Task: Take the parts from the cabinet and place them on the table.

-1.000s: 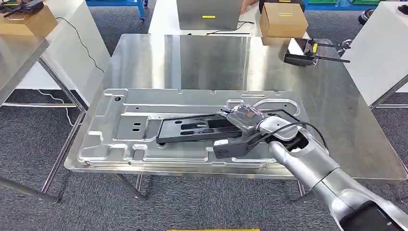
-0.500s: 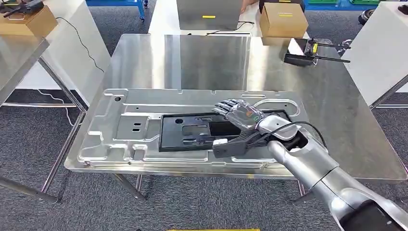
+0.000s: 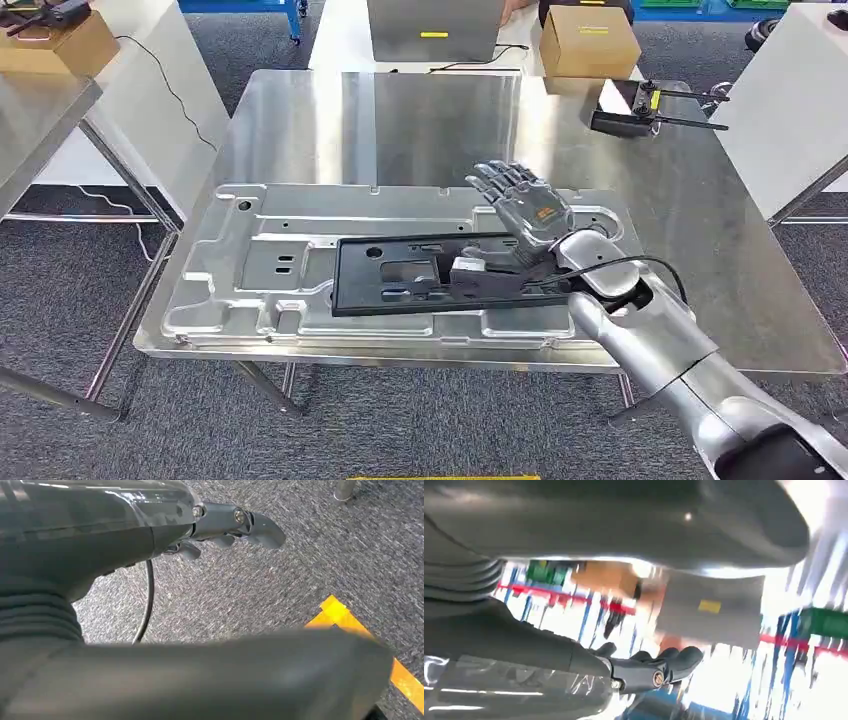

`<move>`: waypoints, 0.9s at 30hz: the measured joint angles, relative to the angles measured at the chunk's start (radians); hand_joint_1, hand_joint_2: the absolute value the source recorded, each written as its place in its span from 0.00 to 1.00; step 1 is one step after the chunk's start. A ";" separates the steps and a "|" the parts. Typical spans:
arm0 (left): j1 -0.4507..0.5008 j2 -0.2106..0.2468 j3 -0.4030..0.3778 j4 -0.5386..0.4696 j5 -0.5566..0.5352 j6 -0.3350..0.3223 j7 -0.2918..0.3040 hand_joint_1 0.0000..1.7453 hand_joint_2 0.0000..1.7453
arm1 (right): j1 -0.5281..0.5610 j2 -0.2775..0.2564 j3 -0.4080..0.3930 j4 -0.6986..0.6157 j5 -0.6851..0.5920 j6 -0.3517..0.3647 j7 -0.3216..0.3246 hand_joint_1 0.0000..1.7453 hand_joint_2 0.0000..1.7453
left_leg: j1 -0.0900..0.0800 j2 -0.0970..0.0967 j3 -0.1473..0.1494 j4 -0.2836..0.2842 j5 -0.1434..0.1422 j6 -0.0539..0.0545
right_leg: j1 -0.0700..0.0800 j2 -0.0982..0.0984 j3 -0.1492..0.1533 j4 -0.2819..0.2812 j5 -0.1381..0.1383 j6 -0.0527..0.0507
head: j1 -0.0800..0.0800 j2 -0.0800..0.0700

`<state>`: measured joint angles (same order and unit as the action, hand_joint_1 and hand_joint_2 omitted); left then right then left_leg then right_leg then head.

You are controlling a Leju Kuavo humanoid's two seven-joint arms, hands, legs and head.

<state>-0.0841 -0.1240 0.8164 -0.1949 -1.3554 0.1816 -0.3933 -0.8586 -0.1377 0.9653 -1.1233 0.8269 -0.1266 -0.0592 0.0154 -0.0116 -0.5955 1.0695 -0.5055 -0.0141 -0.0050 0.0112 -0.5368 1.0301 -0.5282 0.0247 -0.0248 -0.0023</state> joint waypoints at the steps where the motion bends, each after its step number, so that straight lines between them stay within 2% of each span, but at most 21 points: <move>1: 0.000 0.000 0.000 0.000 0.000 0.000 0.000 0.00 0.00 | 0.010 -0.003 -0.022 -0.019 0.011 -0.011 0.005 0.00 0.00 | 0.000 0.000 0.000 0.000 0.000 0.000 | 0.000 0.000 0.000 0.000 0.000 0.000 | 0.000 0.000; 7: 0.001 0.000 0.005 0.000 0.001 0.007 -0.001 0.00 0.00 | 0.064 -0.015 -0.139 -0.131 0.081 -0.071 0.004 0.00 0.00 | 0.000 0.000 0.000 0.000 0.000 0.000 | 0.000 0.000 0.000 0.000 0.000 0.000 | 0.000 0.000; 15: 0.001 0.000 0.008 0.000 0.001 0.015 -0.002 0.00 0.00 | 0.118 -0.016 -0.213 -0.221 0.142 -0.137 -0.002 0.00 0.00 | 0.000 0.000 0.000 0.000 0.000 0.000 | 0.000 0.000 0.000 0.000 0.000 0.000 | 0.000 0.000; 20: 0.001 0.001 0.009 0.000 -0.007 0.033 -0.008 0.00 0.00 | 0.152 -0.016 -0.239 -0.298 0.278 -0.241 -0.005 0.00 0.00 | 0.000 0.000 0.000 0.000 0.000 0.000 | 0.000 0.000 0.000 0.000 0.000 0.000 | 0.000 0.000; 25: 0.001 0.001 0.009 0.000 -0.007 0.038 -0.008 0.00 0.00 | 0.162 -0.014 -0.236 -0.363 0.355 -0.249 -0.006 0.00 0.00 | 0.000 0.000 0.000 0.000 0.000 0.000 | 0.000 0.000 0.000 0.000 0.000 0.000 | 0.000 0.000; 27: 0.000 0.001 0.009 0.000 -0.007 0.038 -0.009 0.00 0.00 | 0.168 -0.008 -0.230 -0.382 0.371 -0.245 -0.008 0.00 0.00 | -0.005 0.000 0.000 0.001 0.000 0.001 | -0.001 0.000 0.001 -0.001 0.000 0.000 | 0.000 0.000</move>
<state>-0.0839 -0.1232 0.8251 -0.1949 -1.3623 0.2197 -0.4021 -0.6906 -0.1457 0.7355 -1.5049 1.1978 -0.3720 -0.0667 0.0106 -0.0112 -0.5956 1.0708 -0.5060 -0.0135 -0.0058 0.0114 -0.5363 1.0289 -0.5279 0.0250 -0.0244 -0.0023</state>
